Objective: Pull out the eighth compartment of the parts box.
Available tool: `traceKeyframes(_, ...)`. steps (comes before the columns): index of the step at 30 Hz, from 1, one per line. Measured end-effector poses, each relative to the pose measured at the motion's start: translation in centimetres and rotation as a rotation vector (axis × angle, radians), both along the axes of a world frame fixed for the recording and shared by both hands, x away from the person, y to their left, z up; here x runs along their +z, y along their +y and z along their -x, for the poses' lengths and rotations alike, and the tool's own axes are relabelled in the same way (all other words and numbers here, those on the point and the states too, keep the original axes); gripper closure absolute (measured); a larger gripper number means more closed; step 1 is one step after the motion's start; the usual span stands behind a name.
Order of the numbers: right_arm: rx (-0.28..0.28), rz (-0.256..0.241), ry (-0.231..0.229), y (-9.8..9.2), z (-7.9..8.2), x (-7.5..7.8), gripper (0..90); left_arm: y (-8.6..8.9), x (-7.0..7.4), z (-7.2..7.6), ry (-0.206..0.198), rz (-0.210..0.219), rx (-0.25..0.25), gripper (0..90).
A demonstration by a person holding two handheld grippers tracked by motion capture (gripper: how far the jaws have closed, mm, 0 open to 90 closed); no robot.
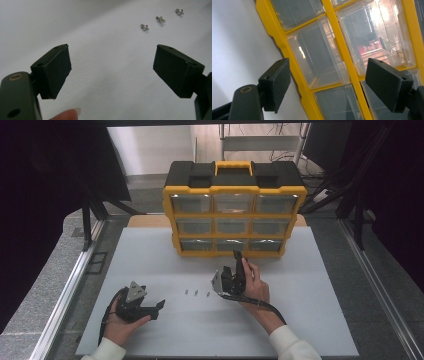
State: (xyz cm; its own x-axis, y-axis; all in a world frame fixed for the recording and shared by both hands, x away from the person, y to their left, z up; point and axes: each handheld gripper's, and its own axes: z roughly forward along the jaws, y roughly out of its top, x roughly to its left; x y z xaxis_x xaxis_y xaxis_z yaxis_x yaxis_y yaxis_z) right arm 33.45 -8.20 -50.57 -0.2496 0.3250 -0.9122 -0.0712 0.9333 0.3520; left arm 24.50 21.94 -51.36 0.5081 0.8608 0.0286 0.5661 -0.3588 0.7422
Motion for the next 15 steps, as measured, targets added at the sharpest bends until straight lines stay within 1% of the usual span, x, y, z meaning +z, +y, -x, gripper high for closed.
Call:
traceKeyframes(5, -0.003, -0.012, -0.008, 0.2, -0.5, 0.1, 20.5, 0.0, 0.0, 0.0, 0.001, -0.001, 0.001, 15.3)
traceKeyframes(7, -0.005, -0.002, -0.008, 0.2, -0.7, 0.1, 20.7, 0.0, 0.0, 0.0, 0.000, -0.001, 0.002, 15.3)
traceKeyframes(15, 0.001, -0.003, -0.014, 0.5, -1.4, -0.1, 21.0, 0.1, 0.0, 0.0, -0.001, 0.000, 0.001, 15.3)
